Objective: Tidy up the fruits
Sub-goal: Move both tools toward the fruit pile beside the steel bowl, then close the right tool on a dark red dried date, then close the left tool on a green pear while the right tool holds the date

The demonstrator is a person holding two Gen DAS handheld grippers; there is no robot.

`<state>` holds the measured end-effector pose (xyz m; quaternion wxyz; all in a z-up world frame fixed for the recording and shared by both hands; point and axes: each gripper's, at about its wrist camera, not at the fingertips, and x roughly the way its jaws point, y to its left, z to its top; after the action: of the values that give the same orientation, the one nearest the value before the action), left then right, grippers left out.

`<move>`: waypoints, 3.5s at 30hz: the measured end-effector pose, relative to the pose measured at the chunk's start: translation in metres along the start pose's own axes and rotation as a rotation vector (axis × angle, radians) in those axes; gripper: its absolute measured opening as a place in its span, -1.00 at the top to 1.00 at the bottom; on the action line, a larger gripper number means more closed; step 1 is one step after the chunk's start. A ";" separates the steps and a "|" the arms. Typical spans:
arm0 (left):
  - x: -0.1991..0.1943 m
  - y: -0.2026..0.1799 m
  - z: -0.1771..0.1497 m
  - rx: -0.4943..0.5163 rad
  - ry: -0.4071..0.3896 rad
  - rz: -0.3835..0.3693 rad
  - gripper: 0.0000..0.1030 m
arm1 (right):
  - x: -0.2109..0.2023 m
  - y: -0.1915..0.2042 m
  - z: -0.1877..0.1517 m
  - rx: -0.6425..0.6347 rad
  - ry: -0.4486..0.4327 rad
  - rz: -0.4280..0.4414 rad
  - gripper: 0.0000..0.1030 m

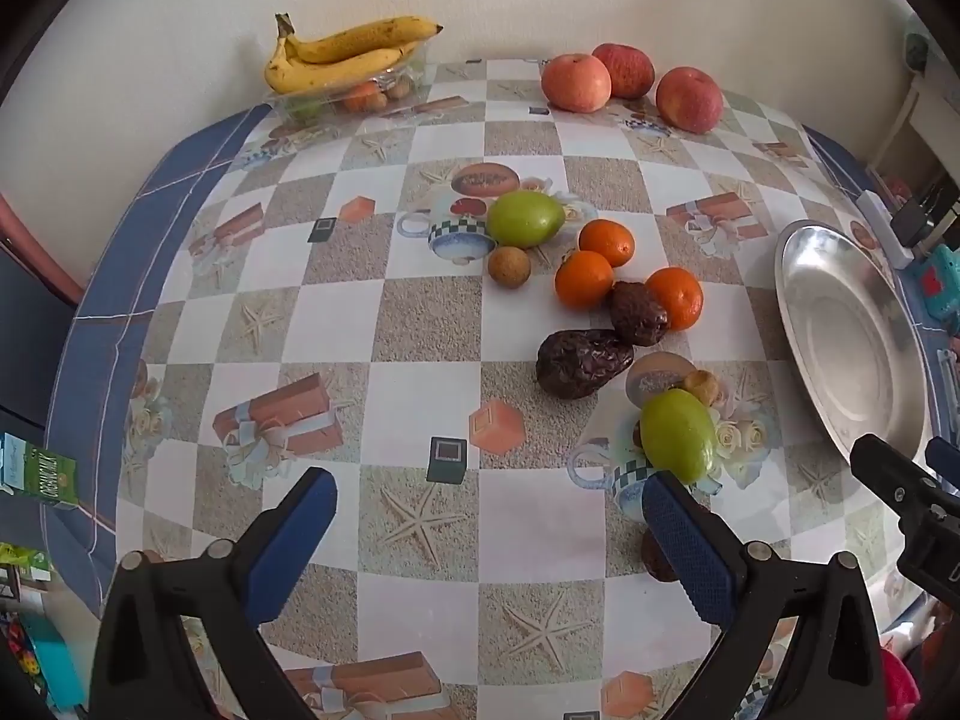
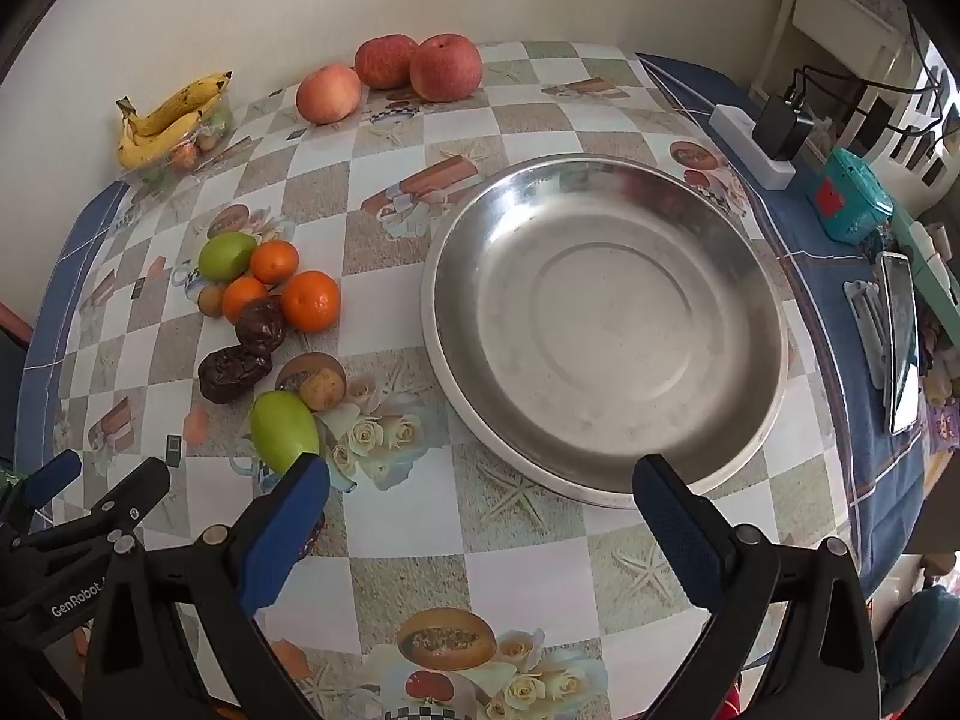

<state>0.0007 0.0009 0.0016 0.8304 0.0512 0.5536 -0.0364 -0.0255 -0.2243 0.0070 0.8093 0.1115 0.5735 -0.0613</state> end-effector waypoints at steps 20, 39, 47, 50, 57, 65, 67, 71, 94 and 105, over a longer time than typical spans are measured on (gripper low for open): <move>-0.015 0.002 0.003 -0.035 -0.060 -0.014 -1.00 | -0.016 -0.004 0.004 0.019 -0.077 -0.007 -0.96; -0.018 0.006 0.001 -0.043 -0.071 0.016 -1.00 | -0.015 -0.003 0.003 0.012 -0.065 -0.007 -0.96; -0.012 0.002 0.000 -0.025 -0.046 0.026 -1.00 | -0.012 0.001 0.003 -0.005 -0.051 -0.004 -0.96; -0.007 0.003 0.000 -0.023 -0.033 0.038 -1.00 | -0.010 0.005 0.002 -0.019 -0.046 -0.002 -0.96; 0.002 0.023 0.001 -0.117 -0.008 0.050 -1.00 | 0.006 0.033 -0.001 -0.104 0.019 0.120 -0.96; 0.032 0.038 -0.001 -0.179 0.089 0.060 -1.00 | 0.036 0.074 -0.011 -0.236 0.134 0.183 -0.96; 0.041 0.040 -0.002 -0.189 0.122 0.054 -1.00 | 0.048 0.078 -0.014 -0.260 0.176 0.161 -0.96; 0.051 0.041 -0.005 -0.205 0.166 0.037 -1.00 | 0.064 0.084 -0.020 -0.286 0.237 0.148 -0.96; 0.030 0.042 -0.007 -0.237 0.119 -0.113 -1.00 | 0.036 0.105 -0.034 -0.413 0.134 0.150 0.08; 0.023 0.009 0.006 -0.169 0.068 -0.213 -0.98 | 0.020 0.028 0.004 -0.113 0.018 0.087 0.08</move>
<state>0.0161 0.0091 -0.0165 0.8040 -0.0769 0.5847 -0.0759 -0.0088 -0.1972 -0.0077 0.8110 0.0911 0.5779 0.0072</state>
